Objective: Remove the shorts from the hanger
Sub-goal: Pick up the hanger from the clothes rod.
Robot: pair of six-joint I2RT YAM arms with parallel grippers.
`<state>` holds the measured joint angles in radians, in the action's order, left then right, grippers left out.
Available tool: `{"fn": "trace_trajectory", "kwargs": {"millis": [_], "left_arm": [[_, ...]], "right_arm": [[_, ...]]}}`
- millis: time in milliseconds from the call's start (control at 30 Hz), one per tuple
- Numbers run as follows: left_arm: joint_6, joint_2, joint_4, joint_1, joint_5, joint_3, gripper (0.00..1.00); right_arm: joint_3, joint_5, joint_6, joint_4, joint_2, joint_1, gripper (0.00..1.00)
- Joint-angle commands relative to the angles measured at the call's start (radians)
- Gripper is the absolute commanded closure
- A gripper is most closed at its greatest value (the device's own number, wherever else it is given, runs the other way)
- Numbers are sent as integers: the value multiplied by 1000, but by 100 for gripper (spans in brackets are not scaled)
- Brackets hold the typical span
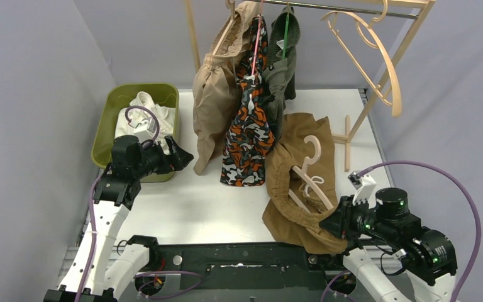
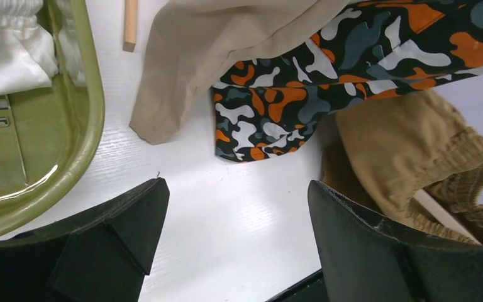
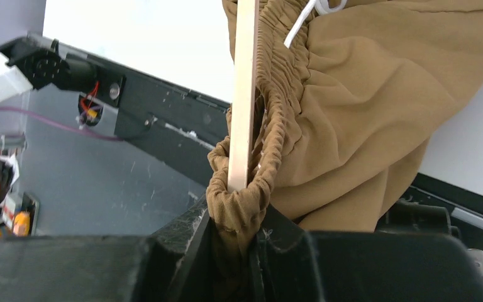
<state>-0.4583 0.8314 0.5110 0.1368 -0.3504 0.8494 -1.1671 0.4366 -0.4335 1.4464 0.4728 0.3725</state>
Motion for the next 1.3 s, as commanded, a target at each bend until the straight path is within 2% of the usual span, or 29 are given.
{"fn": "trace_trajectory", "kwargs": {"millis": [0, 267, 400, 633, 767, 933, 1067, 1200, 1267], "left_arm": [[14, 7, -1, 4, -72, 57, 18], [9, 28, -16, 7, -153, 43, 20], [8, 30, 1, 12, -127, 65, 21], [-18, -32, 8, 12, 39, 106, 21], [-33, -48, 68, 12, 178, 149, 21], [-72, -71, 127, 13, 342, 176, 21], [-127, -84, 182, 12, 491, 182, 21], [-157, -97, 236, 13, 590, 195, 21], [-158, -106, 234, 14, 592, 187, 21]], "right_arm": [[29, 212, 96, -24, 7, -12, 100], [3, 537, 220, -189, 95, -18, 100], [-100, 486, 257, -239, 172, -21, 100], [-217, 596, 320, -480, 236, -18, 100], [-371, 647, 458, -409, 361, -18, 100], [-499, 561, 637, -287, 496, -16, 100], [-424, 385, 721, -270, 551, -16, 100], [-108, 244, 745, -341, 544, -16, 100], [-6, 285, 751, -384, 540, -15, 100]]}}
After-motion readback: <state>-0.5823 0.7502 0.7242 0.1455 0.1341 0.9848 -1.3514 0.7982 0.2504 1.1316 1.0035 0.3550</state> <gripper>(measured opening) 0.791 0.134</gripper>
